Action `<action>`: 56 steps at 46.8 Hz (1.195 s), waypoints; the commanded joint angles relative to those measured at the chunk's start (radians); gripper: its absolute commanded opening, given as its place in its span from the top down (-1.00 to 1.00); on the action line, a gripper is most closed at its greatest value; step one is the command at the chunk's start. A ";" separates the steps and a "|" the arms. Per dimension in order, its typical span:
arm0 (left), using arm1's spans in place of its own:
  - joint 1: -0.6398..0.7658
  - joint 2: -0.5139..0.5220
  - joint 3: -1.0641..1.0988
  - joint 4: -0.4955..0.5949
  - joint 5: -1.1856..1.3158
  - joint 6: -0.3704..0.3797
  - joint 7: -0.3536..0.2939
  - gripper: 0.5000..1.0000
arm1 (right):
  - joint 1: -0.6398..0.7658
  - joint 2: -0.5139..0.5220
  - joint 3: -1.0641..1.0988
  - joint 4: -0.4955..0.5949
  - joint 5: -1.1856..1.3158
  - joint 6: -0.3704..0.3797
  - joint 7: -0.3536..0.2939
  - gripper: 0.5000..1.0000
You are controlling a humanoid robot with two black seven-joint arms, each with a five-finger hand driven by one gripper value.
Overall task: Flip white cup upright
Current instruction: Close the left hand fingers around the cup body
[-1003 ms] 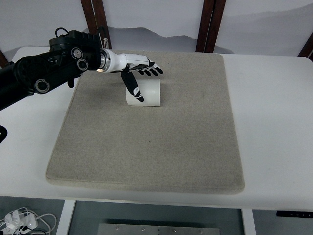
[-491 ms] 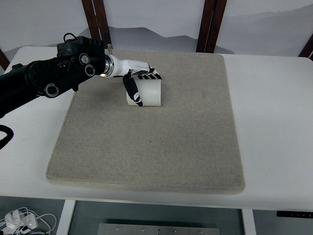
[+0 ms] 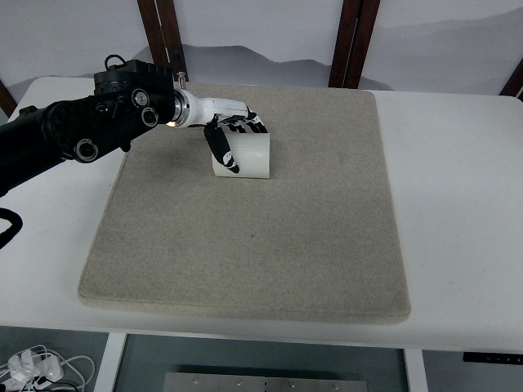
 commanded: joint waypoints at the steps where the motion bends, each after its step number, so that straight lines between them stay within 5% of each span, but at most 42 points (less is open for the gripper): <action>1: 0.002 0.000 0.000 0.001 0.001 0.000 0.004 -0.51 | 0.000 0.000 0.000 0.000 0.000 0.000 0.000 -0.81; 21: 0.002 0.000 0.002 0.001 0.001 0.002 0.004 -0.67 | 0.000 0.000 0.000 0.000 0.000 0.000 0.000 -0.81; 35: 0.000 -0.002 0.018 0.001 0.001 0.005 0.004 -0.18 | 0.000 0.000 0.000 0.000 0.000 0.000 0.000 -0.81; 43: 0.000 0.000 0.018 0.001 0.001 0.005 0.004 -0.13 | 0.000 0.000 0.000 0.000 0.000 0.000 0.000 -0.81; 46: 0.000 0.000 0.018 0.001 0.001 0.006 0.004 -0.19 | 0.000 0.000 0.000 0.000 0.000 0.000 0.000 -0.81; 50: -0.001 0.000 0.018 0.001 0.001 0.006 0.002 -0.64 | 0.000 0.000 0.000 0.000 0.000 0.000 0.000 -0.81; 56: -0.003 0.000 0.018 0.001 0.001 0.006 0.002 -0.87 | 0.000 0.000 0.000 0.000 0.000 0.000 0.000 -0.81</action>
